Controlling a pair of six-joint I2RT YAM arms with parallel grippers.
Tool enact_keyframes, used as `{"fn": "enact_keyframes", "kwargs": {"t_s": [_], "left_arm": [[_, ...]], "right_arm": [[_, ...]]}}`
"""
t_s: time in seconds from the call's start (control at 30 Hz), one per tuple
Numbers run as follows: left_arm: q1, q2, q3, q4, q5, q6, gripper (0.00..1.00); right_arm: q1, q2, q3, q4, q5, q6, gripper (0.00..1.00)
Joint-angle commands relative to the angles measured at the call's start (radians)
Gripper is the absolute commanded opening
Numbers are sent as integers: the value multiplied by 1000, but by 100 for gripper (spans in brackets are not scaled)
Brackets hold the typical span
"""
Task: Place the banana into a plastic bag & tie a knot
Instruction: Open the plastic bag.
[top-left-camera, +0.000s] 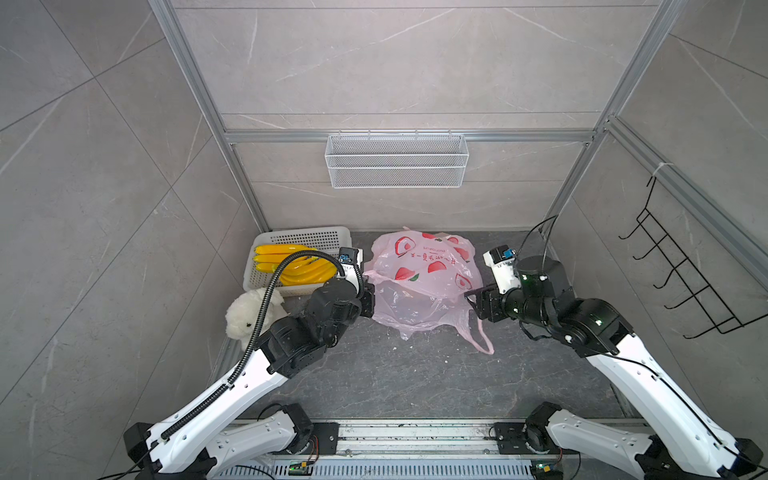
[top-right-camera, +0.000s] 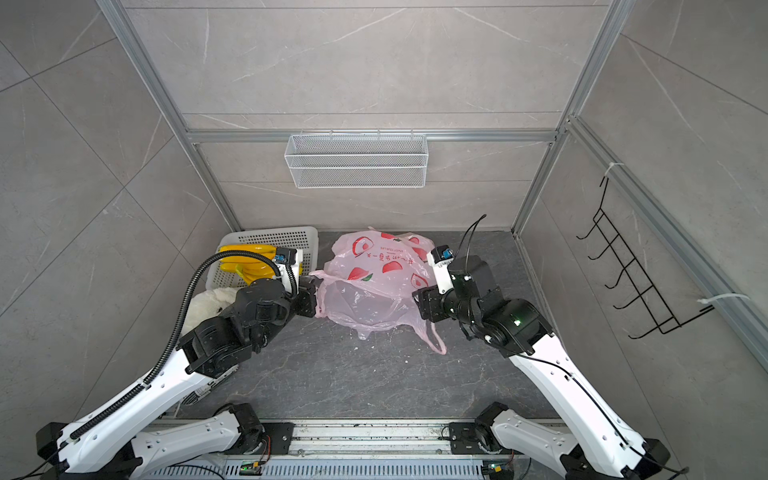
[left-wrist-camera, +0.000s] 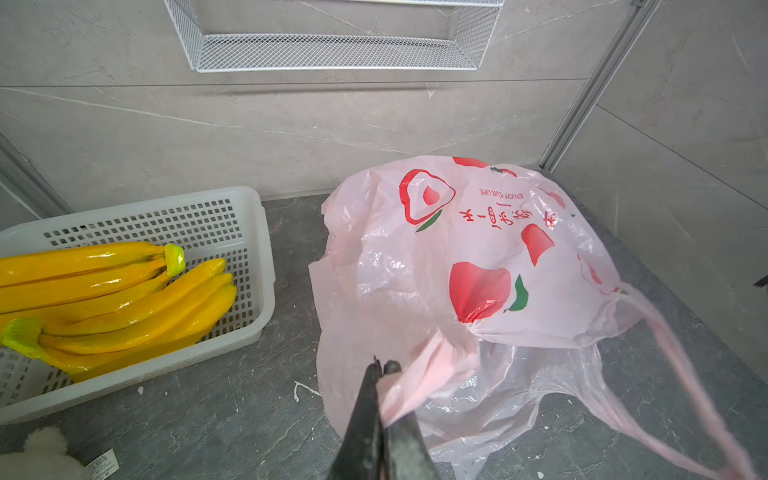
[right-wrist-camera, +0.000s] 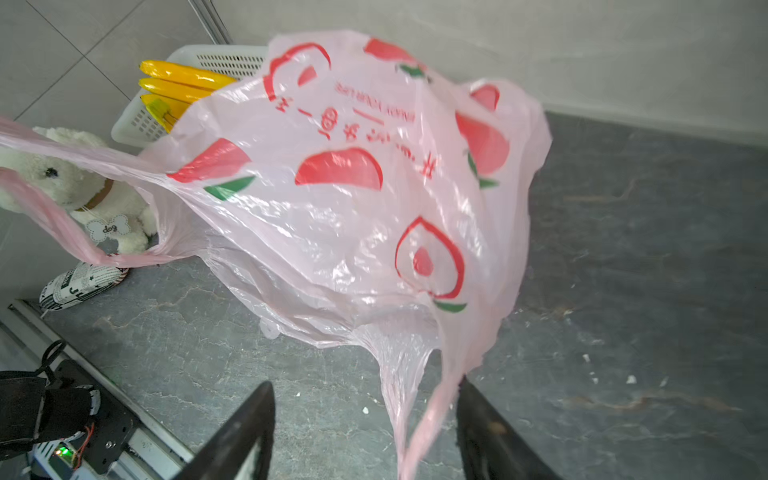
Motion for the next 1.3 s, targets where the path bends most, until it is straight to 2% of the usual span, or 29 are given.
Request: {"fn": "enact_keyframes", "kwargs": {"t_s": [0.0, 0.1, 0.13, 0.27, 0.4, 0.67, 0.8, 1.0, 1.07, 1.2, 1.27], "left_arm": [[4, -21, 47, 29, 38, 10, 0], [4, -30, 53, 34, 71, 10, 0], [4, -31, 53, 35, 78, 8, 0], [4, -28, 66, 37, 93, 9, 0], [4, -26, 81, 35, 109, 8, 0], [4, -48, 89, 29, 126, 1, 0], [4, -58, 90, 22, 118, 1, 0], [4, -59, 111, 10, 112, 5, 0], [5, -58, 121, 4, 112, 4, 0], [5, -46, 141, -6, 80, 18, 0], [7, -27, 167, -21, 56, 33, 0]], "right_arm": [[79, -11, 113, -46, 128, -107, 76], [202, 45, 135, -24, 224, -155, 82], [257, 76, 130, -7, 281, -170, 99], [439, 208, 101, 100, 451, -203, 100], [463, 301, 59, 239, 513, -201, 100], [468, 407, 1, 436, 767, -229, 98], [465, 417, -15, 474, 806, -241, 84], [436, 437, -33, 472, 799, -225, 55], [425, 431, -40, 474, 798, -222, 44], [416, 413, -26, 425, 768, -208, 15], [416, 395, -22, 387, 745, -188, 6]]}}
